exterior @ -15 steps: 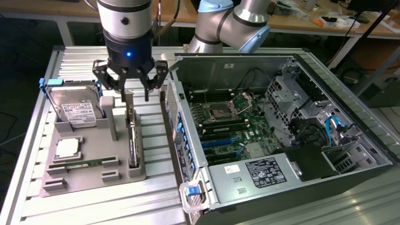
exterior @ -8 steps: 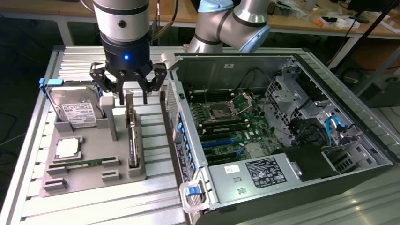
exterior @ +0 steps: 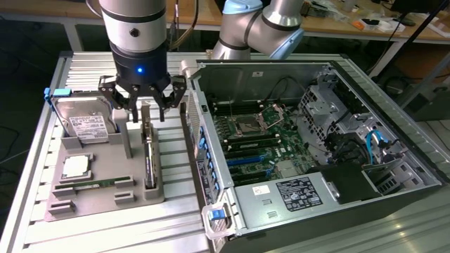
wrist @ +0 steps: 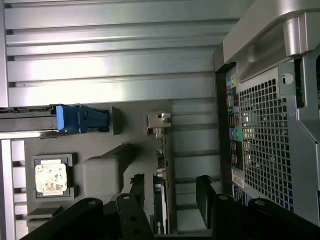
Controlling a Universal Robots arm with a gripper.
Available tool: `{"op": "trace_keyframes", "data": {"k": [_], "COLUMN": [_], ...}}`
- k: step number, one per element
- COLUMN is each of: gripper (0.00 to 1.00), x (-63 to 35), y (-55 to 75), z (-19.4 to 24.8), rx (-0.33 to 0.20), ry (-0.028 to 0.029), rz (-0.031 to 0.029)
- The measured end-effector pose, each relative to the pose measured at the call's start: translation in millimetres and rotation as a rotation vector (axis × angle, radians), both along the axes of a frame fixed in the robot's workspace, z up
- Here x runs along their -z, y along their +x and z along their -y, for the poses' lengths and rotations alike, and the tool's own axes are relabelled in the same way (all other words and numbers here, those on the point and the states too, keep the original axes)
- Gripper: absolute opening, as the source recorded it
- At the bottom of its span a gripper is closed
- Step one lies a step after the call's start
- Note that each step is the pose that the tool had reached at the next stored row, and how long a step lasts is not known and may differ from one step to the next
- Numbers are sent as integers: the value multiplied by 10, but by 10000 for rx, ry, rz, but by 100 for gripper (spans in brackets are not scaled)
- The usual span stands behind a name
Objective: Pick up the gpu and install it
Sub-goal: 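Pick up the gpu and move the gpu toward the slot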
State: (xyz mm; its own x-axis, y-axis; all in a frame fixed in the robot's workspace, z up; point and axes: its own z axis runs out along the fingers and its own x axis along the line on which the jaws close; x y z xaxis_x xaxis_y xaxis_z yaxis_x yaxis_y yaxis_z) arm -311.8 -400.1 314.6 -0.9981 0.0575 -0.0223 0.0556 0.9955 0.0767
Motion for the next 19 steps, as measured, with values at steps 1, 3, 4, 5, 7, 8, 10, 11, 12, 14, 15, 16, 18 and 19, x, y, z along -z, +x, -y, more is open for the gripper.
{"op": "trace_keyframes", "data": {"k": [1, 3, 4, 5, 7, 8, 10, 11, 12, 14, 15, 16, 18, 19], "gripper": [54, 54, 54, 54, 54, 54, 54, 54, 54, 54, 54, 54, 54, 54], "x": [2, 8, 12, 15, 20, 22, 27, 31, 35, 40, 42, 46, 51, 53], "y": [-3, -10, -15, -18, -24, -26, -31, -34, -38, -41, -43, -46, -50, -52], "z": [10, 30, 39, 46, 55, 59, 67, 70, 76, 81, 84, 88, 94, 97], "rx": [0, 0, 1, 0, 1, 0, 1, 1, 0, 0, 0, 0, 0, 0], "ry": [0, 0, -1, -1, -1, -1, -1, -1, -3, -3, -4, -4, -5, -5], "rz": [-1, -1, -1, -1, -1, -1, 0, 0, -1, 0, 0, 0, -1, -1]}}
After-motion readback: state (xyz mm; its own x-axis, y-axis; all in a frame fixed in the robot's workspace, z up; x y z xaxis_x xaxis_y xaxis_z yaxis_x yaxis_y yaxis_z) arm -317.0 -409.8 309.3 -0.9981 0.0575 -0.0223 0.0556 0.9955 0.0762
